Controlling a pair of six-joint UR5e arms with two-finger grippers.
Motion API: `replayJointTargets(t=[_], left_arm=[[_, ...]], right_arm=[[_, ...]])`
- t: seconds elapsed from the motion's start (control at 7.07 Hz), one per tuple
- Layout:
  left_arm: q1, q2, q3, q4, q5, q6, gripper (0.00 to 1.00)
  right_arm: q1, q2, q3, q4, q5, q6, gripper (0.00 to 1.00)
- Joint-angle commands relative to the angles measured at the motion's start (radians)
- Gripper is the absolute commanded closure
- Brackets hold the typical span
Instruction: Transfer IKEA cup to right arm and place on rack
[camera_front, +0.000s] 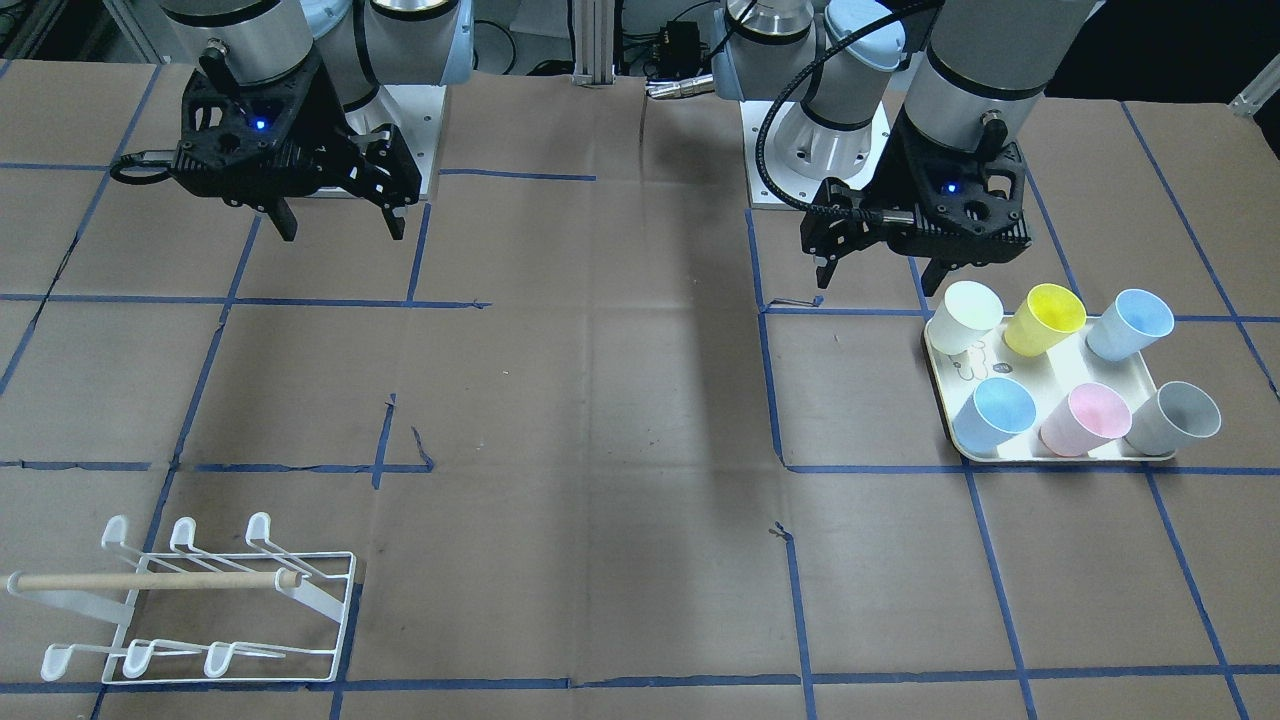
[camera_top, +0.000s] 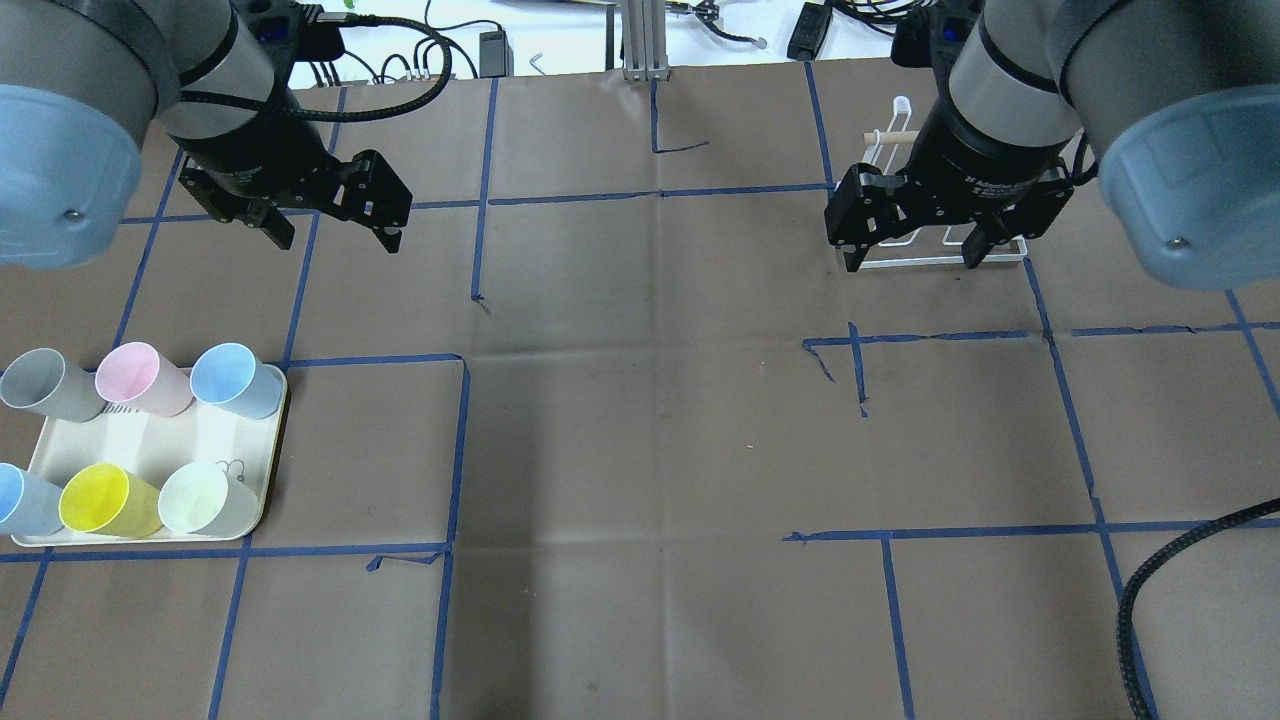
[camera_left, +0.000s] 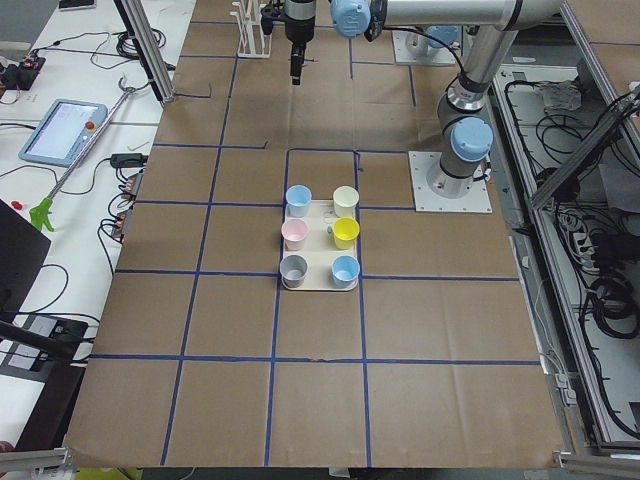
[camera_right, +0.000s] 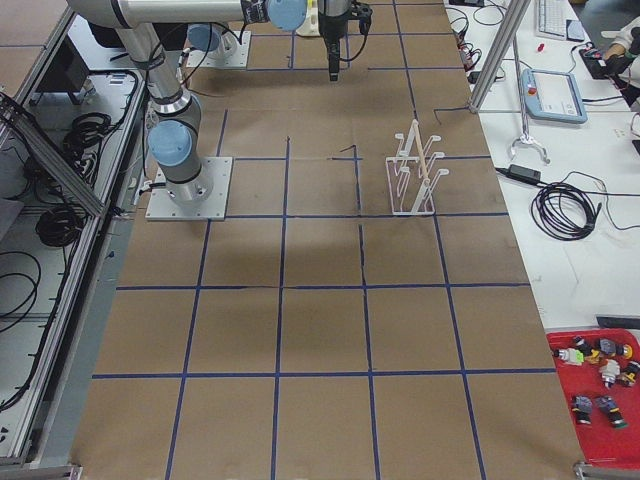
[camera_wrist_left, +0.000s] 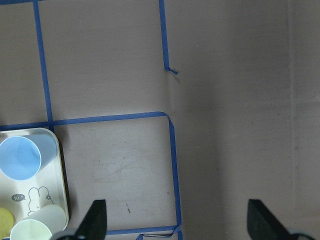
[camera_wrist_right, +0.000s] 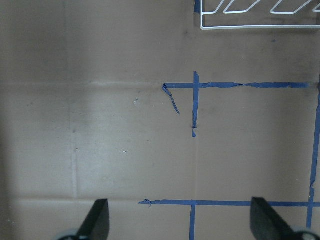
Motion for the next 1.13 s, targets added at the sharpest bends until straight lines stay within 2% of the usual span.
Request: replayJointTargets(t=[0.0,0.28,0.71,0.99], left_arm=[[0.004,0.009,-0.009,0.000,-0.001,0.005,0.00],[0.012,0.020,-0.015,0.000,0.000,0.066,0.00],[0.232,0.040,-0.047,-0.009,0.002,0.229,0.00],[0.330,0.040,-0.079,0.000,-0.001,0.339,0.00]], right_arm=[[0.000,0.000,0.000,0.000,0.001,0.000,0.00],[0.002,0.000,0.002,0.000,0.001,0.005,0.00],[0.002,0.000,0.000,0.000,-0.002,0.003,0.00],[0.002,-0.002,-0.002,0.000,-0.001,0.003,0.00]])
